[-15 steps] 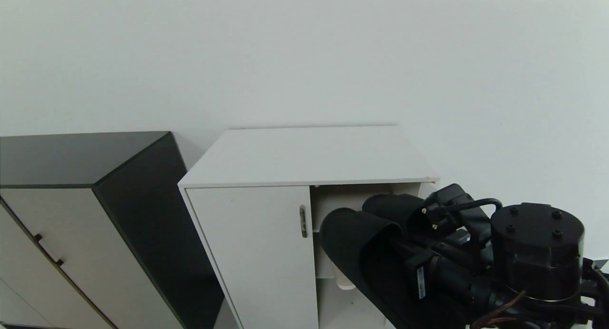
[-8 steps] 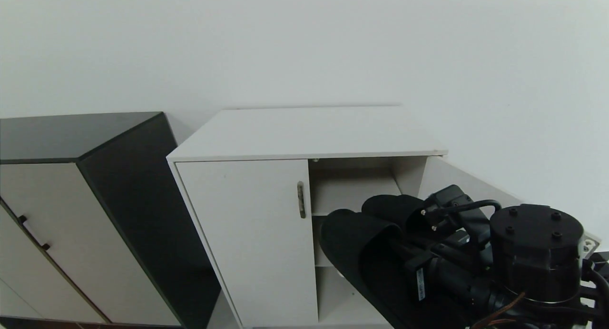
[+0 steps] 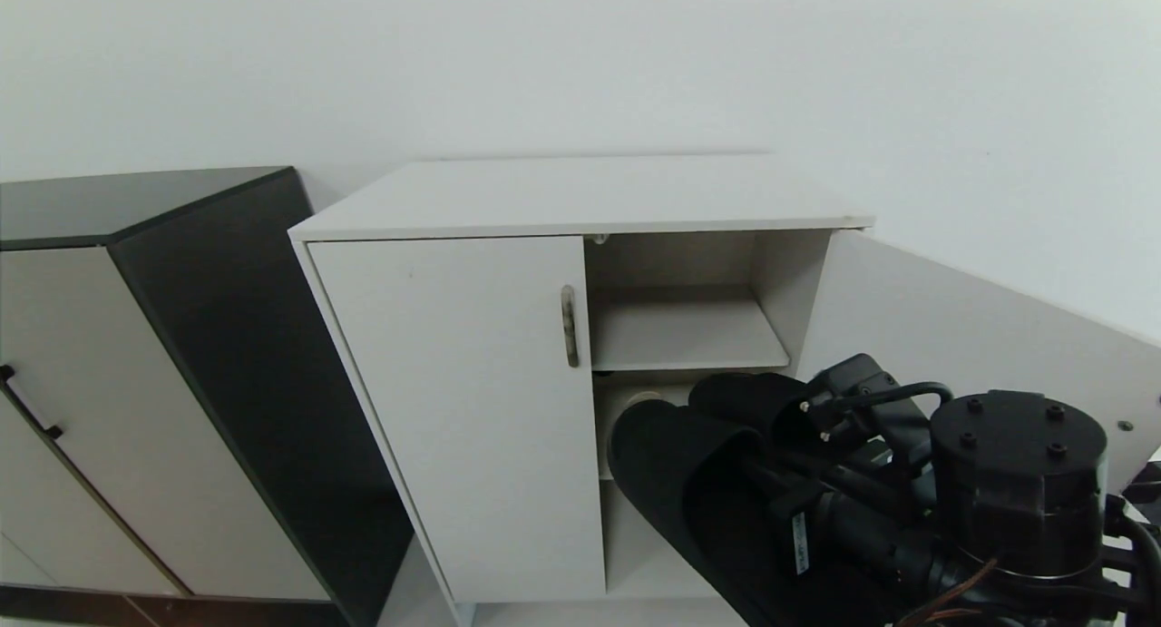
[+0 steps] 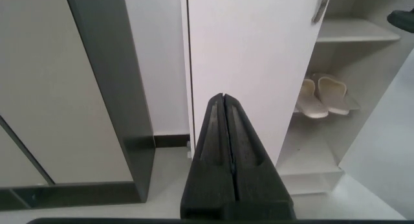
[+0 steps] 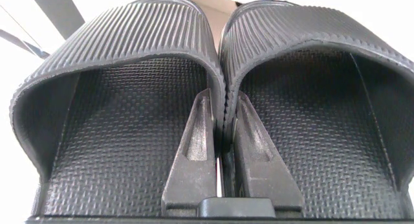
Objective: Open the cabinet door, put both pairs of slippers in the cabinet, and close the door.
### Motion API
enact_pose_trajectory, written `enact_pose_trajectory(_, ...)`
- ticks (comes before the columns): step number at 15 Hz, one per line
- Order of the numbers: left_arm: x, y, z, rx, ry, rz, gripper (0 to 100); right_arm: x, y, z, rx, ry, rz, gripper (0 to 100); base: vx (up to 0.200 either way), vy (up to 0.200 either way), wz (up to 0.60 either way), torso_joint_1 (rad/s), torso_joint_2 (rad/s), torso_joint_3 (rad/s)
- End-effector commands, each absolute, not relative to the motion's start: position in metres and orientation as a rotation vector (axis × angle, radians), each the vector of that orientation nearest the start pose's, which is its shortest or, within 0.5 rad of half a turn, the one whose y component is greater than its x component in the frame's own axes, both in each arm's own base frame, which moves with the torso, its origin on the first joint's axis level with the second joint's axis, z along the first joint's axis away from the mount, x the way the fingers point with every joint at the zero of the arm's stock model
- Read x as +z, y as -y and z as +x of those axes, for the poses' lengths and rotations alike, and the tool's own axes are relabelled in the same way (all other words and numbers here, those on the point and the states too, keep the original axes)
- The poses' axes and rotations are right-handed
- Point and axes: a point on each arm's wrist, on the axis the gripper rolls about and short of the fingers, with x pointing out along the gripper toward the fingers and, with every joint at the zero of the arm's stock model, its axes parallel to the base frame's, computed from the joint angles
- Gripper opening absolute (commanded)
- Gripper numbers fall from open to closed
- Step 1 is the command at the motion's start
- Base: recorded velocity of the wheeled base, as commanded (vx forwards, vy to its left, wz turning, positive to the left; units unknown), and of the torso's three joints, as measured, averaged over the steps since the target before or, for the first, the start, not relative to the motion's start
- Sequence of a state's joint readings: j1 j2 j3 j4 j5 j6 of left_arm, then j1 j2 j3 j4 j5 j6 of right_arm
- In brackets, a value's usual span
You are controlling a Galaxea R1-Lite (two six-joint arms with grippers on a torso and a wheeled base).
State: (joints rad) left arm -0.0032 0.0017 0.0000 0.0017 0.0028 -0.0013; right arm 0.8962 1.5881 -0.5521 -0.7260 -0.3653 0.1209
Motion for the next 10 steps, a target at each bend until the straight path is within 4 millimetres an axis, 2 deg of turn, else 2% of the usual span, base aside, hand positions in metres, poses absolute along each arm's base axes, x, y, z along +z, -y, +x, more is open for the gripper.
enact_pose_trajectory(1,0.0754,-0.0001,-0.0227,0.000,-0.003,-0.002,0,0.1570,-0.1948,0.1657,0.511,-0.285,-0.068,0,0.000,0.000,0.00,-0.115,0.47,0.344)
enact_pose_trajectory(5,0.0754,-0.0001,-0.0227,0.000,-0.003,-0.002,0,0.1572,-0.1948,0.1657,0.510,-0.284,-0.067,0,0.000,0.000,0.00,-0.094,0.45,0.366)
enact_pose_trajectory(8,0.0754,-0.0001,-0.0227,0.000,-0.003,-0.002,0,0.1576,-0.1939,0.1650,0.510,-0.282,-0.068,0,0.000,0.000,0.00,-0.024,0.41,0.364)
enact_pose_trajectory(10,0.0754,-0.0001,-0.0227,0.000,-0.003,-0.002,0,0.1564,-0.1944,0.1654,0.510,-0.286,-0.071,0,0.000,0.000,0.00,0.001,0.04,0.018)
